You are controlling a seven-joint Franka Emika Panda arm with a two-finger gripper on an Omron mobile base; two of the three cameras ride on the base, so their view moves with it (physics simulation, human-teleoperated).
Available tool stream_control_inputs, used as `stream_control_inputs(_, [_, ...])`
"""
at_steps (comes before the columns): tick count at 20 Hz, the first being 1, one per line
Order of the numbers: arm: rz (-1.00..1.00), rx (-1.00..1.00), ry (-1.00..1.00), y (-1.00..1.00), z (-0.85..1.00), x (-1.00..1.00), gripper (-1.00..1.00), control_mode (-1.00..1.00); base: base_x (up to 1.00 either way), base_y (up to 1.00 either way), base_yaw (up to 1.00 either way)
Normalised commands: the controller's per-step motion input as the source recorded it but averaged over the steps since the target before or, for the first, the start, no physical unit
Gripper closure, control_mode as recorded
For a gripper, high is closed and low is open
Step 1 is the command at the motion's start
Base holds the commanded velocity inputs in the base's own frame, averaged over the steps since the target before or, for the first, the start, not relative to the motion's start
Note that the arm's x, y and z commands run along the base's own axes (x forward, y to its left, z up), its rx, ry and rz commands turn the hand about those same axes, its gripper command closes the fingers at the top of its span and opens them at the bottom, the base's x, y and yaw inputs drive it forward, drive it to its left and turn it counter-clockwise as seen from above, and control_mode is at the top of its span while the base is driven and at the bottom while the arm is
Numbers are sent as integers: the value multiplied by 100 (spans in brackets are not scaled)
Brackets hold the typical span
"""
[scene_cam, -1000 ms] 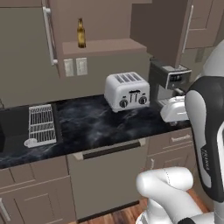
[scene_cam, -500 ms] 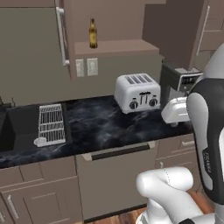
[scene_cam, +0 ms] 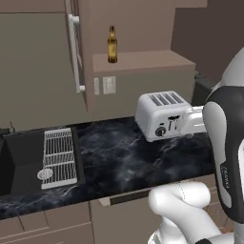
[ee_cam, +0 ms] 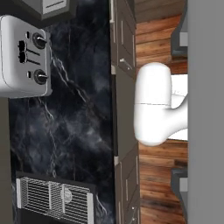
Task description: Get the candle and the beer from the cabinet and move them to the dining counter.
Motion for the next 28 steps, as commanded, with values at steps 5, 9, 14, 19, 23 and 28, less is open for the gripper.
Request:
stream_control_inputs(5, [0,0,0,0,0,0,-100,100,55,40,0])
stream_control_inputs(9, [0,0,0,0,0,0,-100,100,24,27,0])
stream_control_inputs(14, [0,0,0,0,0,0,-100,100,0,30,0])
stream_control_inputs(19, [0,0,0,0,0,0,-100,100,0,41,0])
stream_control_inputs(23, [0,0,0,0,0,0,-100,100,5,33,0])
stream_control_inputs(28, [0,0,0,0,0,0,-100,100,5,19,0])
